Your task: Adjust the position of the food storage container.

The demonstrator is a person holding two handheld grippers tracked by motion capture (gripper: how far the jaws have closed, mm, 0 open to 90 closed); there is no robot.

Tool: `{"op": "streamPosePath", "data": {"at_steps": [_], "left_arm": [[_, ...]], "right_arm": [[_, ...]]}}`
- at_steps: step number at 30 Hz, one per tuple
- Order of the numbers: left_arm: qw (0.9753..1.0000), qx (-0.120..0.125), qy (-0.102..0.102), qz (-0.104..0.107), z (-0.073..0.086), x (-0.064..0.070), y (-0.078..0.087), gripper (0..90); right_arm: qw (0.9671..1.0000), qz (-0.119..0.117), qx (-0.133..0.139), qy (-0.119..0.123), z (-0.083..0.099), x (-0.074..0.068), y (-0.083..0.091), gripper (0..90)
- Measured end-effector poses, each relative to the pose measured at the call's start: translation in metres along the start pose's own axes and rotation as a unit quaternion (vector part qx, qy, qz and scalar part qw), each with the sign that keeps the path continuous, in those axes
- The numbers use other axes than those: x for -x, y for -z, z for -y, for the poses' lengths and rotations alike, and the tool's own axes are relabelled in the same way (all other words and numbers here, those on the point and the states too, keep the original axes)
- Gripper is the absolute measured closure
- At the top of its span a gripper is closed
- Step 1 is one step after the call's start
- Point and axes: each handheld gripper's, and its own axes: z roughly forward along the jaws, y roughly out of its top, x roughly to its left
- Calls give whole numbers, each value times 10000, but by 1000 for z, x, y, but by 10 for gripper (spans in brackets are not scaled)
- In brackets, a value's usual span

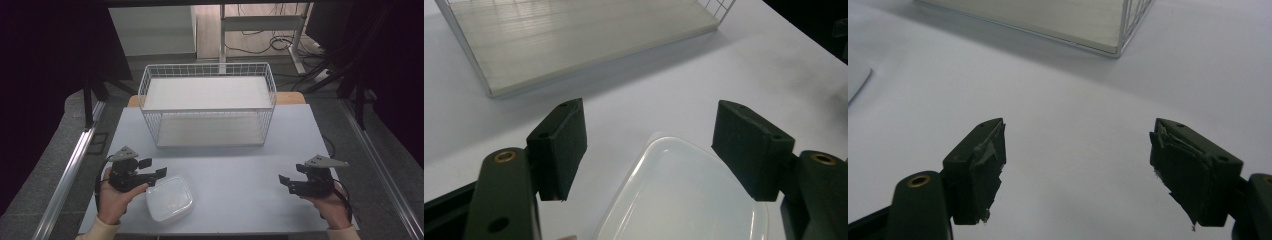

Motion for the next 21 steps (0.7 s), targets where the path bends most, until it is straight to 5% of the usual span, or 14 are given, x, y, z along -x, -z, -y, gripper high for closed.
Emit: {"op": "streamPosePath", "data": {"at_steps": [16,21], "left_arm": [[9992,-237,225,-209,26,-18,26,386],[9982,-390,348,-276,41,-24,36,542]], "right_arm": [[9998,100,-143,23,1,-1,-3,229],[9998,120,-160,7,2,-1,-4,230]]}}
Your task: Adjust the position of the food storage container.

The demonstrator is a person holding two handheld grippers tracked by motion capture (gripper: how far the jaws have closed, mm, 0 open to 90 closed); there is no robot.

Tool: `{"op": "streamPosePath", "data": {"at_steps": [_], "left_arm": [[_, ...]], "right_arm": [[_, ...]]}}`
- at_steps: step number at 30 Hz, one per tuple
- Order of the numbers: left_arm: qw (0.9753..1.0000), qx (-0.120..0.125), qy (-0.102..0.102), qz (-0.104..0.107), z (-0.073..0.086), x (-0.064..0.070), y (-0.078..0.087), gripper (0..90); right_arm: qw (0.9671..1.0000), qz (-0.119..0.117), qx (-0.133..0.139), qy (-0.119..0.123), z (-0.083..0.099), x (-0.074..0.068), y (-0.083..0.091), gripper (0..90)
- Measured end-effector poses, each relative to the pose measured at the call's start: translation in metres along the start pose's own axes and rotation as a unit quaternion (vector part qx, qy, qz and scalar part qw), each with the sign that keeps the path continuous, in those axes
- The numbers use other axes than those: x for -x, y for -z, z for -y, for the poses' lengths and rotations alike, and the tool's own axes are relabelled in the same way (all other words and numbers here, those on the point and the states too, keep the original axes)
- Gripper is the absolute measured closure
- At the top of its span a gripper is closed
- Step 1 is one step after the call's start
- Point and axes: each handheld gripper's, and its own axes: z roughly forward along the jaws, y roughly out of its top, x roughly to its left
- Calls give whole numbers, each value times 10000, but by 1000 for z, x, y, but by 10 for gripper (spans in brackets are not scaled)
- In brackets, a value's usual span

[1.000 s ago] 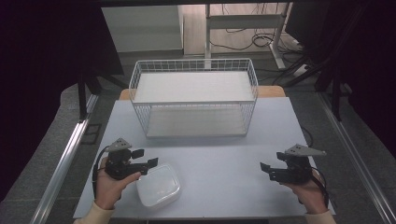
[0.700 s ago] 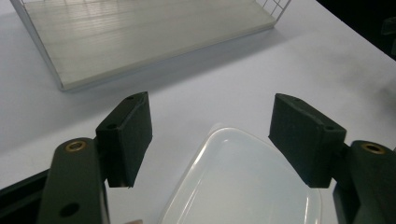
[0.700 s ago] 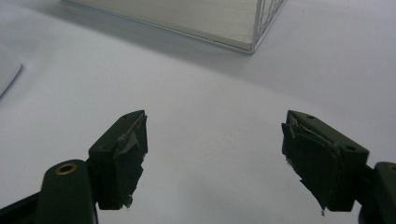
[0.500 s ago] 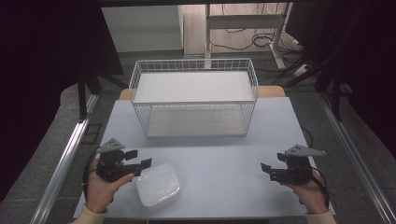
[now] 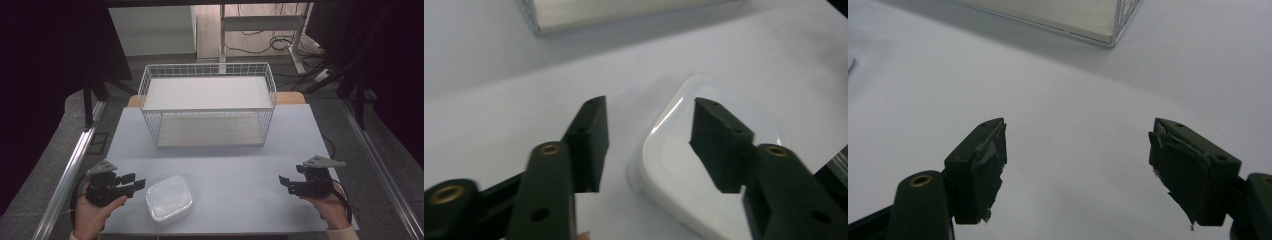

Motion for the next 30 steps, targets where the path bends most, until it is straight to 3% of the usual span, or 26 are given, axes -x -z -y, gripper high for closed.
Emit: {"op": "streamPosePath", "data": {"at_steps": [2,5,7,12,20,30], "left_arm": [[10000,-59,17,-7,3,-1,1,585],[9997,-218,64,-49,11,-4,5,733],[9996,-252,81,-60,13,-4,5,784],[9978,-644,147,-111,28,-6,0,881],[9945,-1036,122,46,36,-2,-19,900],[9935,-1133,30,122,33,4,-31,900]], "right_arm": [[10000,-1,-6,-3,0,0,0,230],[10000,2,-31,11,0,-1,-1,230],[10000,1,-34,10,0,-1,-1,230],[10000,15,-66,10,0,-1,-2,230],[9999,26,-99,28,1,-2,-4,230],[9999,41,-129,38,2,-1,-5,230]]}}
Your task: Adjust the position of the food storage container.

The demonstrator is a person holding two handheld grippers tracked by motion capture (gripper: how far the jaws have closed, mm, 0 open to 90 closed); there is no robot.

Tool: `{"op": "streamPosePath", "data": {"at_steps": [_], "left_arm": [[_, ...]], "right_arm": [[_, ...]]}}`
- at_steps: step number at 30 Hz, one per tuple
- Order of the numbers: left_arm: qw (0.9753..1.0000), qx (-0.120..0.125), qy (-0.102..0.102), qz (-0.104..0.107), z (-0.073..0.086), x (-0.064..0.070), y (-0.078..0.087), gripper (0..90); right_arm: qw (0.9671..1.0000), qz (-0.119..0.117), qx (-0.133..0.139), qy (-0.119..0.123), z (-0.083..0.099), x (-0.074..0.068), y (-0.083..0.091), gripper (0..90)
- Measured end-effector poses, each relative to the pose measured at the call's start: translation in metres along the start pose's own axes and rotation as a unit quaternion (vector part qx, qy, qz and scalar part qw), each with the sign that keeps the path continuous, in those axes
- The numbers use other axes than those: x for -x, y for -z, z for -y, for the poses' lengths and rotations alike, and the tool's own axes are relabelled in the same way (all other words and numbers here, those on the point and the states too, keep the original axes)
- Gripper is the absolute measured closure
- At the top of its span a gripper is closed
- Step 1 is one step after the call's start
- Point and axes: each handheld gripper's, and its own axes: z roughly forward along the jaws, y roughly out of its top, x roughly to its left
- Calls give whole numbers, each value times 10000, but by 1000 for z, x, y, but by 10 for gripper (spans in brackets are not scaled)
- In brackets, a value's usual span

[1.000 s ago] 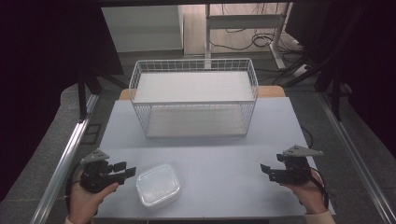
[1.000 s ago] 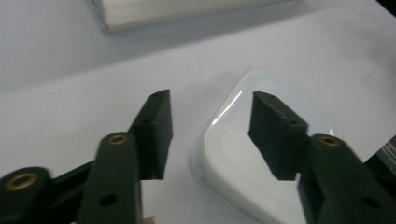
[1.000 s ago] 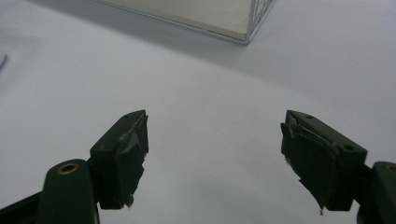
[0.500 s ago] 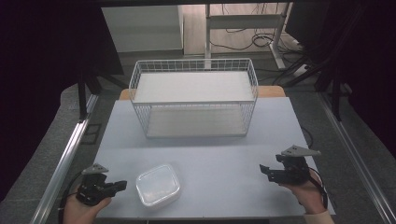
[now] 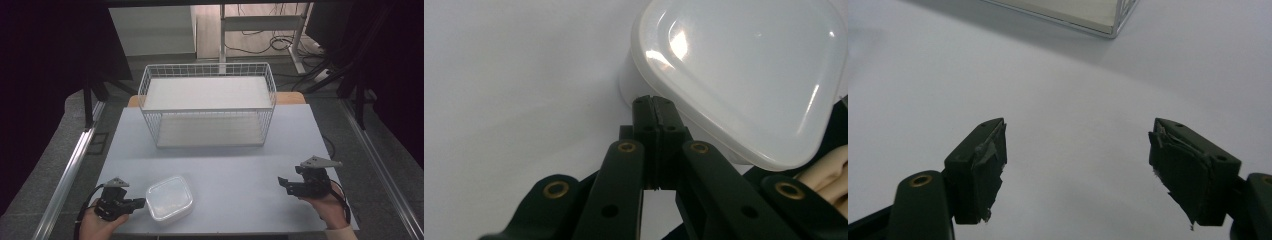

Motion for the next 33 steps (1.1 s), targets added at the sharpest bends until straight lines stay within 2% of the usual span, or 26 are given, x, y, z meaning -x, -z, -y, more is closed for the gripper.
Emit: {"op": "streamPosePath", "data": {"at_steps": [7,15,21,33], "left_arm": [[10000,6,-37,47,-6,1,-5,900],[9997,18,-175,172,-24,9,-15,900],[9987,-88,-406,289,-40,22,-30,900],[9963,-188,-709,442,-64,43,-50,900]], "right_arm": [[10000,7,-10,2,0,0,0,231],[10000,13,-11,7,0,0,-1,230],[10000,18,-7,14,0,1,0,230],[10000,23,-18,27,1,0,0,230]]}}
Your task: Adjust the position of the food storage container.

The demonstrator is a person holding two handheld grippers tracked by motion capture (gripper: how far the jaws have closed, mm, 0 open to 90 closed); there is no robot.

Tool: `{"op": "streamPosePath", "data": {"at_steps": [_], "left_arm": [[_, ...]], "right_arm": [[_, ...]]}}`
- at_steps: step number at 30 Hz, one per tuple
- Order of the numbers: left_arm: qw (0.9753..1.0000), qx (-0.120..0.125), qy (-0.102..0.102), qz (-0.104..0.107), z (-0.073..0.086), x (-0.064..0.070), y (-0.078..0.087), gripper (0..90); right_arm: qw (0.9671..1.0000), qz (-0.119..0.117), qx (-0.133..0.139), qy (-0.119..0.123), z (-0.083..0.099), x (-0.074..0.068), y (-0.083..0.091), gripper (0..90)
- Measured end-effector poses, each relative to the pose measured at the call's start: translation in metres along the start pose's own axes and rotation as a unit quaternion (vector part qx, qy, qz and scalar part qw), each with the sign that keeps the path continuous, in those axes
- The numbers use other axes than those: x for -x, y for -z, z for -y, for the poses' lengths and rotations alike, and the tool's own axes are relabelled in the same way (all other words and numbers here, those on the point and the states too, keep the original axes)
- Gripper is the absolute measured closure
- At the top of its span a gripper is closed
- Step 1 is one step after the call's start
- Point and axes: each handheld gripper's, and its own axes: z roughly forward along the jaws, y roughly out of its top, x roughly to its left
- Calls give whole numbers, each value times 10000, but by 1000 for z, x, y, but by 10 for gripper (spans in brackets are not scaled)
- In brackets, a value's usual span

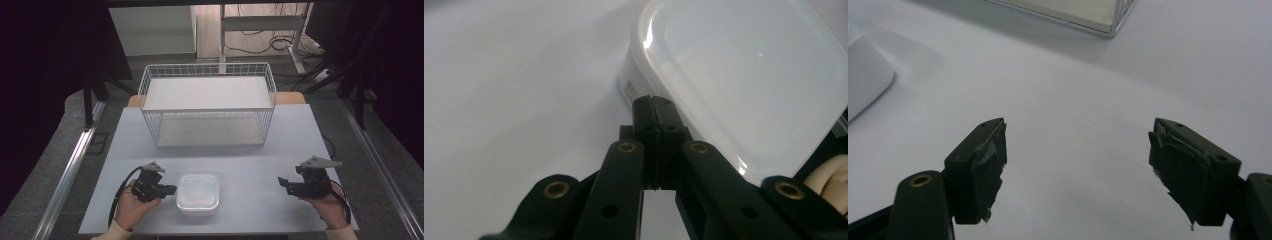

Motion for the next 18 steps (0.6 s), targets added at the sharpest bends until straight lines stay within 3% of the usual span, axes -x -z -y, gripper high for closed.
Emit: {"op": "streamPosePath", "data": {"at_steps": [8,13,18], "left_arm": [[9999,-10,-131,89,-11,7,-9,900],[9999,85,-122,74,5,8,9,900],[9996,47,-213,204,23,17,16,900]], "right_arm": [[10000,6,2,8,0,0,1,230],[10000,18,33,-15,0,1,3,230],[10000,30,32,-14,0,0,2,230]]}}
